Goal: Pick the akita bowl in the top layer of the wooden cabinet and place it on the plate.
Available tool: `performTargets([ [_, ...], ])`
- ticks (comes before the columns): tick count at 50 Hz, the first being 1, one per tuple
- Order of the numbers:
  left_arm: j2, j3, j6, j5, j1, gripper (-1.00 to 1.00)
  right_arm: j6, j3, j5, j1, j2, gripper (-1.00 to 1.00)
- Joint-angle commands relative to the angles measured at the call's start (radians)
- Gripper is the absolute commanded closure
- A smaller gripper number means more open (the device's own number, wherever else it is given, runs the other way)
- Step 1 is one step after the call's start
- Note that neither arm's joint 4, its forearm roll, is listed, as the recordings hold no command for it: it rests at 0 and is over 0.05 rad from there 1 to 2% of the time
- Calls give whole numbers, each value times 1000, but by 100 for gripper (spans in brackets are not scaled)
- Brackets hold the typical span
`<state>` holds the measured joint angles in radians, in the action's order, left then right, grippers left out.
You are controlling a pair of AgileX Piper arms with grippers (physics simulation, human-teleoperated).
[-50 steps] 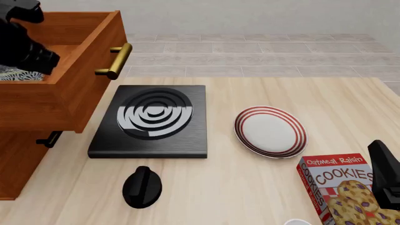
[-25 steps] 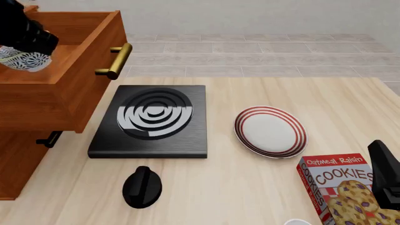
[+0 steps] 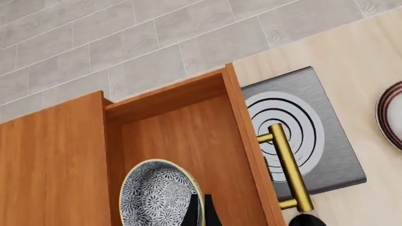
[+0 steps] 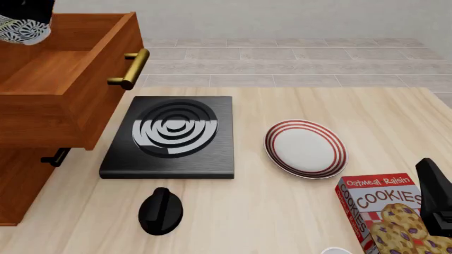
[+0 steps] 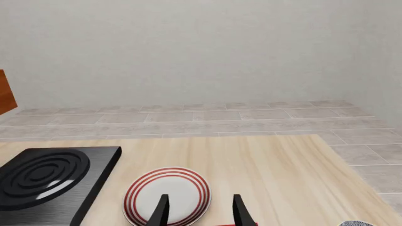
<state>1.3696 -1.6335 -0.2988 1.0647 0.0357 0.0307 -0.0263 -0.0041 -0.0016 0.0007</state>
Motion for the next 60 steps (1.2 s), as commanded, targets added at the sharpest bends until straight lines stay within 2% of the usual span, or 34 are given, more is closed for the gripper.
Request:
performTargets([
  [1, -4, -65, 27, 13, 30, 100, 0, 0, 0, 0, 0, -100],
  [27, -1, -132, 52, 35, 71, 100, 0, 0, 0, 0, 0, -100],
  [38, 21, -226, 47, 77, 90, 100, 0, 0, 0, 0, 0, -100],
  [45, 24, -252, 52, 86, 122, 100, -4, -6, -3, -4, 0, -100],
  [46, 20, -253, 31, 84, 129, 100, -5, -6, -4, -4, 0, -100],
  [48, 26, -275, 36, 93, 136, 100, -6, -7, -3, -4, 0, -100],
  [49, 25, -281, 7, 90, 134, 100, -6, -7, -3, -4, 0, -100],
  [51, 31, -296, 22, 99, 138, 100, -6, -7, -3, -3, 0, -100],
  [60, 45, -357, -6, 119, 184, 100, -7, -9, 0, -1, 0, -100],
])
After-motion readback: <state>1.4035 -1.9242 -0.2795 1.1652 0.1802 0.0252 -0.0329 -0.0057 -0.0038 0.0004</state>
